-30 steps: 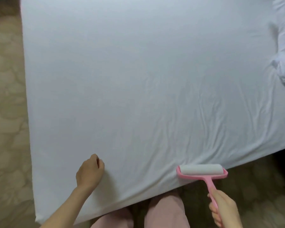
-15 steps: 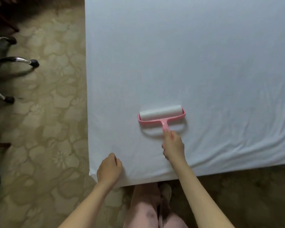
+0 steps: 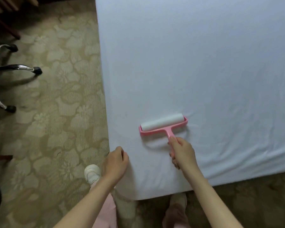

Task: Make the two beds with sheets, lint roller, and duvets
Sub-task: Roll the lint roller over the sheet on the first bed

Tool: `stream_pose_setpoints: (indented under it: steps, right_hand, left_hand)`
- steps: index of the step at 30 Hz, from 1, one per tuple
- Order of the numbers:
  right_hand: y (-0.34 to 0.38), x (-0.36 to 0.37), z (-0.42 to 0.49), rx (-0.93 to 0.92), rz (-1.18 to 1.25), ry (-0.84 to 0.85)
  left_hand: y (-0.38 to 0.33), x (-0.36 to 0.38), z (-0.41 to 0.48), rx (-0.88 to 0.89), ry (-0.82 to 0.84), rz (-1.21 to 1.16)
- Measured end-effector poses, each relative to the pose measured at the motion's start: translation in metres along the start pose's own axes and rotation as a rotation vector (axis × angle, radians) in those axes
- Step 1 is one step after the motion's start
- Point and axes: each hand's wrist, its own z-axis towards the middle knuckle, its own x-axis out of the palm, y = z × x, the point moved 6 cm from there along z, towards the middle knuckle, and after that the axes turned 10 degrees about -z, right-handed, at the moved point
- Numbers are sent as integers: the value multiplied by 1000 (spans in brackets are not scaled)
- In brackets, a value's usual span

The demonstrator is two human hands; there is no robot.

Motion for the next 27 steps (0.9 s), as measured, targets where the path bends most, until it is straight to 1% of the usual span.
stream_pose_setpoints:
  steps: [4,8,11,14,17,20,24,27]
  right_hand:
    - [83,37,69,6,-8,-51]
    - [156,53,124,83,31,-62]
    - [194,56,150,86,14,-80]
    - [188,58,132,148,-9,-82]
    - [147,57,82,209,45,-71]
    - [124,51,29,257,87,-135]
    - [147,63,12,249,201,-200]
    - [176,88,39,250,143,-180]
  left_hand:
    - [-3,-38,49,87,35,-89]
    - [30,-103,109,141,73,-144]
    - [57,-161,156,146,25,-114]
    - [73,-190,190,138,48,3]
    - [70,-196,211,162,97,-21]
    - [53,-190,225,184,145,-22]
    - [23,-191,244,228,207,-30]
    - [4,-203,265,254,226,-28]
